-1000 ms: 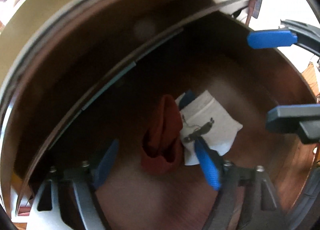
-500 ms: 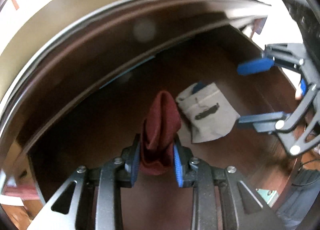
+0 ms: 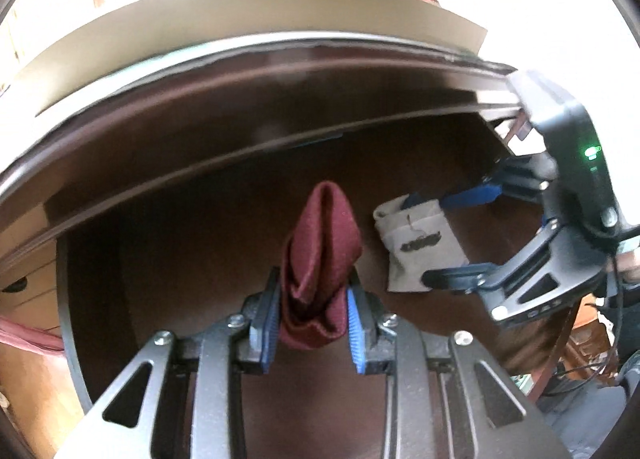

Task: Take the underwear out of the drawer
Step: 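Grasp the maroon sock with the left gripper while the right gripper grasps white underwear, then lift the maroon sock and white underwear out of the drawer with both grippers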

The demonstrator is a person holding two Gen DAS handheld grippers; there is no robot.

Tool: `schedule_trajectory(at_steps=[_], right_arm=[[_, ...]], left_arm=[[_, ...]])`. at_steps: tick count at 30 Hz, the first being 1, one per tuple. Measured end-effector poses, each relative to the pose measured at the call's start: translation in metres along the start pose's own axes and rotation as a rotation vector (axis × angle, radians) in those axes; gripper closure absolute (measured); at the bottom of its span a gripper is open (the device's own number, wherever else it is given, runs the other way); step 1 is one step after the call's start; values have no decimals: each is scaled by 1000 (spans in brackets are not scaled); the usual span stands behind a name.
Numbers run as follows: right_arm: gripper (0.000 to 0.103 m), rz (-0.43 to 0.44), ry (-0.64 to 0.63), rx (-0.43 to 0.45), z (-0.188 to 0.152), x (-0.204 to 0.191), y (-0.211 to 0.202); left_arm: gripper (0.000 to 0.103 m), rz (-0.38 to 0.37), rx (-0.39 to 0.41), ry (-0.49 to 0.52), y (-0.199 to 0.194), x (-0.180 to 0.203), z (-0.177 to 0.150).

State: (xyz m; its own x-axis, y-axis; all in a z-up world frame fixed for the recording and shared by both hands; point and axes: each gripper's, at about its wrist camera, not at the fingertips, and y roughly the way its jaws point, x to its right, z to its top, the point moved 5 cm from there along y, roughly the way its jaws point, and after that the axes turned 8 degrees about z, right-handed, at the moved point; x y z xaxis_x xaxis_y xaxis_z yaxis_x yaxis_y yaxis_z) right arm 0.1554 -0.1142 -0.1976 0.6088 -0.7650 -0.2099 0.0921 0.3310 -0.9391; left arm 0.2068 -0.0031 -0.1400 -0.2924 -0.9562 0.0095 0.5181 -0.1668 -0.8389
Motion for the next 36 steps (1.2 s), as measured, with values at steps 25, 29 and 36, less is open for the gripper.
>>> schedule_trajectory(at_steps=[25, 29, 36], right_arm=[[73, -14, -35, -60, 5, 17, 8], [76, -28, -66, -2, 6, 14, -4], [76, -16, -50, 112, -3, 19, -31]], left_arm=[[76, -19, 47, -96, -25, -39, -3], [76, -10, 62, -99, -21, -33, -7], [76, 1, 87, -98, -25, -29, -10]])
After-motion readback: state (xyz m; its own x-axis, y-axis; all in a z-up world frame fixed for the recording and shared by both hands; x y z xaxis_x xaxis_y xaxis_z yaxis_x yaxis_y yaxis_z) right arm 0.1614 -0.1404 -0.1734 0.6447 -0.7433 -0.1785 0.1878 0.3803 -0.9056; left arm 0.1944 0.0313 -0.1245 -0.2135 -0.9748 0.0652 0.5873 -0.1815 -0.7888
